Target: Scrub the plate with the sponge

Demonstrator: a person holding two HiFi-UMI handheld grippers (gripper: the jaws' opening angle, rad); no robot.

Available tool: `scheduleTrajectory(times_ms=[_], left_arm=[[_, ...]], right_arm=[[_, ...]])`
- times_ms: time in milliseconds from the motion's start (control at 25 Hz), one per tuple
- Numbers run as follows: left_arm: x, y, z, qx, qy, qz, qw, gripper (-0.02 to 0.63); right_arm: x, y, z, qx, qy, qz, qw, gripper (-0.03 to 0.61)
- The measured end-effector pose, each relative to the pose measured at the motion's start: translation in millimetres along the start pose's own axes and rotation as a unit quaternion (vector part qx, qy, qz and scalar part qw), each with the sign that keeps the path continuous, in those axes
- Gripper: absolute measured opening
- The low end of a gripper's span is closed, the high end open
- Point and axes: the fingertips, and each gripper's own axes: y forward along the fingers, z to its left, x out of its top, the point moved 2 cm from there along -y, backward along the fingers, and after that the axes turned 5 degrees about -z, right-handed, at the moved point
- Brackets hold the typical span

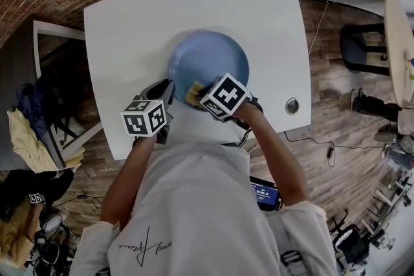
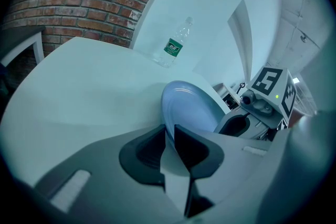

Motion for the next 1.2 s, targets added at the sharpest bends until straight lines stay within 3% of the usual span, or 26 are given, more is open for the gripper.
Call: scheduleTrajectory(times_ms=[240, 1200], left_arm=[[0, 1, 0, -0.001, 0.0, 0.0, 1.0, 0.069], [0, 1, 0, 0.0, -0.002, -0.001, 1.0, 0.069]], right_arm=[[-6, -6, -5, -0.028, -0.038, 0.023, 0.999, 0.044], [-23, -29, -28, -0.068, -0.058, 0.058, 0.994, 0.046]])
